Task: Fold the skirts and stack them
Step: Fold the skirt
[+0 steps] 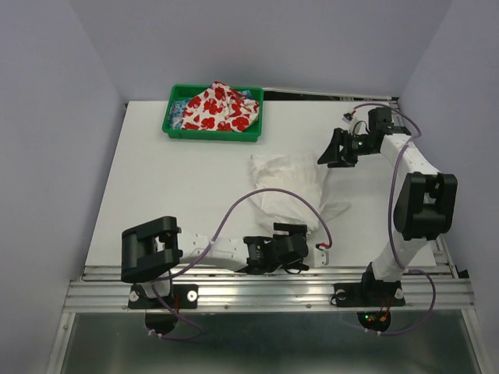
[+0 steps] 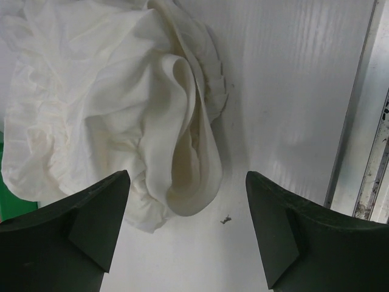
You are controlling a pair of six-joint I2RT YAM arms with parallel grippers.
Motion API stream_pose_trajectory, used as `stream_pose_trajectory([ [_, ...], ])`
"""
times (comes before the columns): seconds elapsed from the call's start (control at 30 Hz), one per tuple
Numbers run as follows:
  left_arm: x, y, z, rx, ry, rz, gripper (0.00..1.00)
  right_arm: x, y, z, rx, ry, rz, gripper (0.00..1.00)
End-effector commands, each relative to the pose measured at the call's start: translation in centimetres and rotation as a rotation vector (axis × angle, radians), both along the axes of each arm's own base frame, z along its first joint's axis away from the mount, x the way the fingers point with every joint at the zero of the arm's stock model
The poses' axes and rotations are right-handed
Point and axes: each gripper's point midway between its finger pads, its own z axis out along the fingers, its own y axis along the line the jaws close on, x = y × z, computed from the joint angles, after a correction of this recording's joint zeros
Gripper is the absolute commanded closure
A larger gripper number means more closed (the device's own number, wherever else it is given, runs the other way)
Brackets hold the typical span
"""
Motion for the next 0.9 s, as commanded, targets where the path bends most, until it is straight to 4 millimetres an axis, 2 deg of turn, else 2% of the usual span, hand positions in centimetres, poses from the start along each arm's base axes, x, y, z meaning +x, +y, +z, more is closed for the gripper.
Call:
stream_pose_trajectory([
  [0.0, 0.5, -2.2, 1.3, -0.058, -0.032, 0.033, 0.12, 2.6, 2.7, -0.4, 0.006, -0.067, 0.096, 0.34],
  [0.07, 0.8, -2.5, 1.0, -0.047, -0.046, 0.031, 0.12, 2.9, 4.1, -1.4, -0.014, -0.089, 0.150, 0.36],
  [0.13, 1.2, -2.6, 0.1, -0.017, -0.061, 0.042, 0.14, 2.8, 5.7, -3.2, -0.025, -0.071, 0.203, 0.38],
  [0.23, 2.0, -2.9, -0.5, 0.000, -0.068, 0.056, 0.26, 1.8, 6.7, -6.8, -0.060, -0.028, 0.256, 0.40],
  [0.27, 2.2, -3.2, -0.3, -0.001, -0.069, 0.056, 0.32, 1.3, 7.3, -7.8, -0.080, -0.016, 0.280, 0.42],
  [0.3, 2.4, -3.2, -0.6, 0.014, -0.071, 0.053, 0.43, 1.0, 7.6, -8.5, -0.091, -0.006, 0.294, 0.42],
  [0.33, 2.7, -2.8, -1.4, 0.046, -0.068, 0.057, 0.48, 0.6, 7.8, -9.6, -0.101, 0.007, 0.313, 0.43],
  [0.37, 2.8, -3.0, -1.4, 0.048, -0.062, 0.057, 0.53, 0.4, 7.6, -10.4, -0.111, 0.020, 0.316, 0.44],
  [0.4, 2.8, -3.0, -1.5, 0.055, -0.054, 0.060, 0.64, 0.0, 8.1, -10.8, -0.116, 0.025, 0.337, 0.44],
  [0.47, 2.5, -3.1, -1.3, 0.057, -0.020, 0.042, 0.75, -0.6, 8.4, -11.5, -0.126, 0.030, 0.366, 0.46],
  [0.5, 2.3, -2.8, -0.9, 0.063, -0.002, 0.038, 0.85, -1.2, 8.7, -11.8, -0.126, 0.033, 0.387, 0.47],
  [0.6, 0.9, -3.4, 0.3, 0.051, 0.075, -0.003, 1.00, -2.8, 9.3, -12.4, -0.123, 0.043, 0.447, 0.51],
  [0.77, -1.5, -3.4, 3.0, 0.024, 0.241, -0.061, 1.00, -6.0, 10.2, -12.1, -0.096, 0.050, 0.544, 0.57],
  [0.83, -1.4, -2.8, 3.7, 0.025, 0.278, -0.058, 1.00, -7.4, 10.4, -12.3, -0.092, 0.068, 0.567, 0.57],
  [0.87, -1.6, -3.2, 4.5, 0.007, 0.307, -0.077, 1.00, -8.0, 10.6, -12.2, -0.086, 0.064, 0.587, 0.58],
])
